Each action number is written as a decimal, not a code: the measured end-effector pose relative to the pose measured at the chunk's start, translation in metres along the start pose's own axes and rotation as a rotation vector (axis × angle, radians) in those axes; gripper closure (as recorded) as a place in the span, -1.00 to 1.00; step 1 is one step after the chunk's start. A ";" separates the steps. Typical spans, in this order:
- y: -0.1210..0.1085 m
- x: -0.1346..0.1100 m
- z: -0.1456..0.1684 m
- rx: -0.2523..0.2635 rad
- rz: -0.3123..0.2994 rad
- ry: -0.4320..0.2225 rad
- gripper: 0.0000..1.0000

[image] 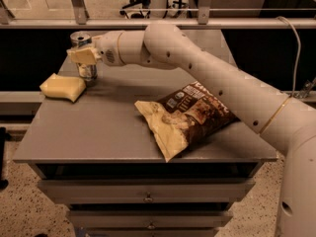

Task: Move redbull can near sponge

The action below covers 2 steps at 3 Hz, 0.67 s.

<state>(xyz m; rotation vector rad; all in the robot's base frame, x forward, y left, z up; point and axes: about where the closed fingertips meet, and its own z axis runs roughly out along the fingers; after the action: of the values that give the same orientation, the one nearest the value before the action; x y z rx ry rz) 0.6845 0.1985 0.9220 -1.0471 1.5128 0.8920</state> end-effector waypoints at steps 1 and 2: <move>0.003 0.004 0.004 -0.011 0.016 0.000 0.15; 0.004 0.009 0.009 -0.011 0.026 -0.002 -0.32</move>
Offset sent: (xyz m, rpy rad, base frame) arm 0.0007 0.0074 -0.0180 0.0177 0.0342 -0.0060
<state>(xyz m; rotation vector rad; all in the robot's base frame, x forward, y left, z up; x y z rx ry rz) 0.6827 0.2063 0.9114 -1.0361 1.5244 0.9202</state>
